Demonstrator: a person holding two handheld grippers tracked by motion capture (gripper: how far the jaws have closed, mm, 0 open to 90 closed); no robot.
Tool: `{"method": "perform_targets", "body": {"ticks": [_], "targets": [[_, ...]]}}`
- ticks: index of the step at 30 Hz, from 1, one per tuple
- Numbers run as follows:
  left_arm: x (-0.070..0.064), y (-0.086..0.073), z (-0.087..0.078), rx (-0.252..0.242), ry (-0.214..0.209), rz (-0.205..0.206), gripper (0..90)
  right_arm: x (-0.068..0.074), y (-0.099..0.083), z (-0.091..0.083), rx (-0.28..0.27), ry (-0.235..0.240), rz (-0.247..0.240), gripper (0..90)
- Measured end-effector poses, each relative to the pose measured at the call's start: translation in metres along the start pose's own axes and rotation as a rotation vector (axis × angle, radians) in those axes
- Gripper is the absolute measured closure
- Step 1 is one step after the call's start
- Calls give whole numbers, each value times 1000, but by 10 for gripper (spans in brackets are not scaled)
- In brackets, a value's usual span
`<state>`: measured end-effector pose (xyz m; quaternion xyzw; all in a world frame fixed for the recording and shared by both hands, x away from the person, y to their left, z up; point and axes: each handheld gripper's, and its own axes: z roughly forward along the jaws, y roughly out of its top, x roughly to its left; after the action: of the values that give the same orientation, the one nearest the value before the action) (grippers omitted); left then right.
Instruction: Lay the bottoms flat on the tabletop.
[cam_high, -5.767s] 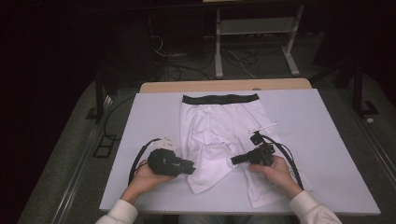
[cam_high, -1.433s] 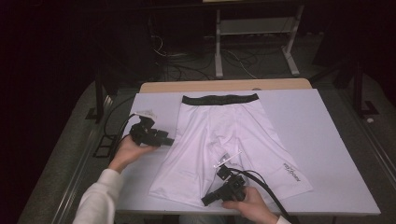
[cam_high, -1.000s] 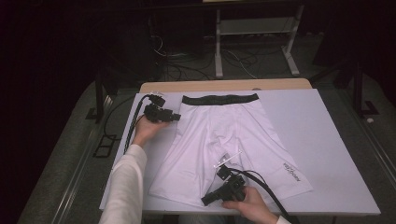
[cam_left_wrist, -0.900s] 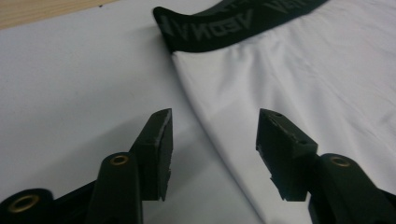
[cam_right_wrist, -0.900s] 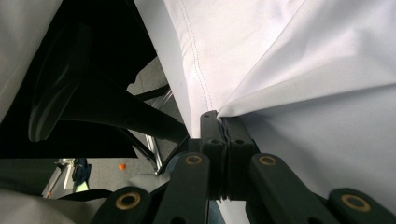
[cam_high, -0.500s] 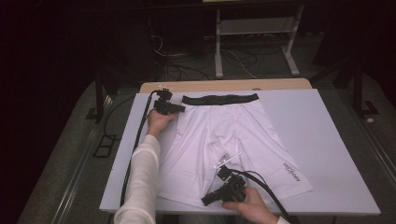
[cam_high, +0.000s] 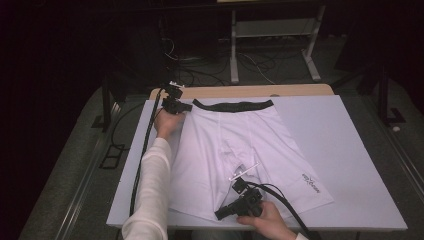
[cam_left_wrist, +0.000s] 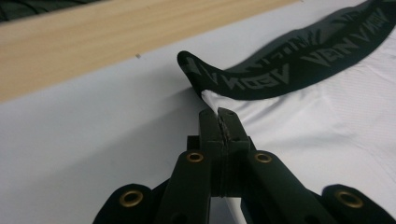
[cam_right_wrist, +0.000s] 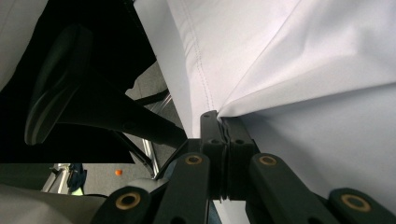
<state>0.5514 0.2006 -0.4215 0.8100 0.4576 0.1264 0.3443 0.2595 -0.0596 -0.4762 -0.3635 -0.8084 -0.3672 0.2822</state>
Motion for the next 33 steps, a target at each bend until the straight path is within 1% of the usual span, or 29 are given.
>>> {"method": "perform_targets", "body": {"ticks": [1, 2, 3, 4, 5, 6, 7, 8, 10, 11, 12, 13, 14, 15, 17, 19, 21, 23, 24, 25, 26, 27, 28, 29, 31, 33], "targets": [[-1, 0, 1, -4, 2, 2, 886, 0, 0, 0, 1, 1, 3, 870], [-3, 0, 1, -12, 14, 6, 877, 0, 0, 0, 2, 0, 7, 866], [-5, 1, 2, -25, 17, 2, 852, 0, 0, -1, 2, 0, 7, 857], [-6, 1, 2, -27, 15, -5, 818, 1, -1, -2, 4, 0, 7, 835], [-8, 2, 1, -34, 16, -8, 775, 2, -1, -3, 3, -1, 3, 815], [-10, 3, 0, -40, 19, -5, 703, 3, -1, -5, -2, -2, 0, 782], [-12, 4, -1, -43, 25, 4, 656, 4, -1, -7, -9, -5, -4, 748], [-15, 5, -3, -49, 30, 10, 621, 5, -1, -10, -22, -15, -12, 711], [-21, 8, -7, -62, 27, 12, 522, 7, -1, -16, -43, -36, -31, 649], [-23, 8, -8, -68, 22, 13, 481, 8, 0, -20, -53, -45, -40, 614], [-25, 10, -12, -83, 3, 11, 447, 8, 1, -22, -61, -51, -48, 588], [-28, 11, -15, -91, -13, 9, 402, 9, 2, -28, -75, -64, -64, 546], [-30, 12, -18, -100, -27, 11, 378, 10, 3, -33, -90, -77, -82, 506], [-32, 13, -22, -115, -39, 10, 348, 11, 4, -38, -107, -92, -99, 454], [-34, 14, -29, -150, -74, 1, 286, 12, 5, -49, -141, -130, -141, 381], [-36, 13, -35, -180, -100, -14, 246, 12, 7, -61, -173, -190, -178, 278], [-38, 12, -41, -201, -113, -26, 181, 10, 8, -72, -204, -236, -203, 184], [-40, 11, -45, -196, -112, -25, 110, 8, 8, -83, -240, -272, -215, 128], [-41, 11, -47, -186, -113, -21, 71, 8, 8, -87, -251, -279, -219, 126], [-43, 11, -49, -173, -113, -13, 18, 7, 7, -94, -272, -294, -226, 103], [-45, 11, -51, -168, -113, 5, 0, 7, 7, -99, -289, -308, -229, 56], [-47, 9, -54, -183, -110, 14, 0, 6, 6, -104, -299, -326, -234, 11], [-49, 8, -57, -199, -110, 20, 0, 6, 5, -108, -304, -347, -243, 0], [-50, 6, -60, -212, -112, 16, 0, 6, 3, -112, -311, -363, -249, 0], [-52, 2, -64, -228, -122, 4, 0, 4, 1, -120, -319, -361, -254, 0], [-54, -3, -68, -232, -116, 17, 0, 1, -2, -127, -330, -364, -247, 0]]}}
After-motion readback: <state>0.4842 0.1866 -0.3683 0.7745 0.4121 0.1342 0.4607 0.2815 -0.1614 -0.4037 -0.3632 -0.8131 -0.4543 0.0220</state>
